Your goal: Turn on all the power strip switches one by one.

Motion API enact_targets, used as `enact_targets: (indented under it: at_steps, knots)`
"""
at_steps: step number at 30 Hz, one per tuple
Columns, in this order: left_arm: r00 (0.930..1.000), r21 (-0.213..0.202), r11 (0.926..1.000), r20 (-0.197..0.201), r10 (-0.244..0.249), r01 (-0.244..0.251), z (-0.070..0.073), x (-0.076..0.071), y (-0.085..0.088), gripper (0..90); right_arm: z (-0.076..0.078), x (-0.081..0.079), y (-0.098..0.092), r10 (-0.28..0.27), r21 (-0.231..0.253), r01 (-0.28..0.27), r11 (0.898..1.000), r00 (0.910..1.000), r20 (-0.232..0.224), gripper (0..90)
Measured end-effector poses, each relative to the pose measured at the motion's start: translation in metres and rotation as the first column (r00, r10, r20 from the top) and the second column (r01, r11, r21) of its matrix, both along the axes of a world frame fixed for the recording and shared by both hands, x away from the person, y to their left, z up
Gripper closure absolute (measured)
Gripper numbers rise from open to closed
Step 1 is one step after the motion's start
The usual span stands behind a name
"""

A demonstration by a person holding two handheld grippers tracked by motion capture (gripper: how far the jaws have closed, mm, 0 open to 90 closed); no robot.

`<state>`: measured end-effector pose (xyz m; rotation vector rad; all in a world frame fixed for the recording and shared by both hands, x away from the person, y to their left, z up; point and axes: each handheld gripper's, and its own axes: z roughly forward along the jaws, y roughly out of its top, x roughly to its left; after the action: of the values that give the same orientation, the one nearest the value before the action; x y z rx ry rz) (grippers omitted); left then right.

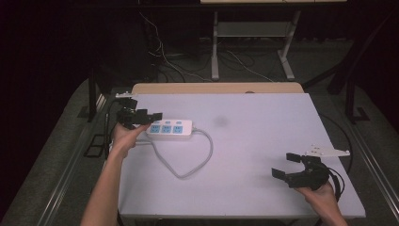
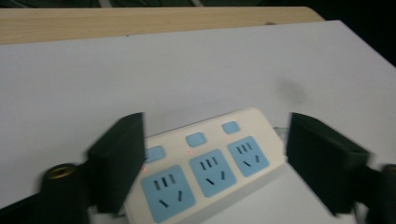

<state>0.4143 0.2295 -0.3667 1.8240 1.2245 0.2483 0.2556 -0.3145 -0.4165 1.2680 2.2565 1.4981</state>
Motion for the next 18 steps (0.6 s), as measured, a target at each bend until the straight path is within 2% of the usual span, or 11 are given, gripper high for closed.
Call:
enact_targets:
  at_steps: [2,4,5,9,11,16,18]
  knots:
    - [0.9999,0.0,0.9999,0.013,-0.011,0.011,0.001,-0.006,-0.001,9.7,0.0,0.0,0.0,0.0,0.002,0.0,1.0,1.0,0.001,0.4]
    - [0.9998,0.002,0.9998,0.003,-0.018,0.018,0.002,-0.01,-0.002,1.0,0.0,0.0,0.0,0.001,0.0,-0.001,1.0,1.0,-0.001,0.5]
    - [0.9999,0.003,0.9999,0.006,-0.016,0.016,0.002,-0.013,-0.004,0.0,0.0,0.0,0.0,0.001,-0.001,-0.001,1.0,1.0,-0.001,0.4]
    - [0.9991,0.003,0.9999,0.039,-0.017,0.017,0.004,-0.026,-0.008,0.0,0.0,0.0,0.0,0.001,0.003,-0.001,1.0,1.0,-0.001,0.5]
    - [0.9982,0.019,0.9994,0.052,-0.029,0.028,0.006,-0.033,-0.011,0.0,0.0,0.001,-0.001,-0.001,0.005,0.001,1.0,1.0,-0.002,0.4]
    - [0.9951,0.011,0.9982,0.079,-0.06,0.059,0.006,-0.051,-0.019,0.0,0.0,0.001,0.0,-0.001,0.006,0.001,1.0,1.0,-0.001,0.5]
    - [0.9937,0.027,0.997,0.084,-0.074,0.072,0.005,-0.057,-0.024,0.0,0.0,0.001,0.0,0.0,0.006,0.0,1.0,1.0,-0.001,0.4]
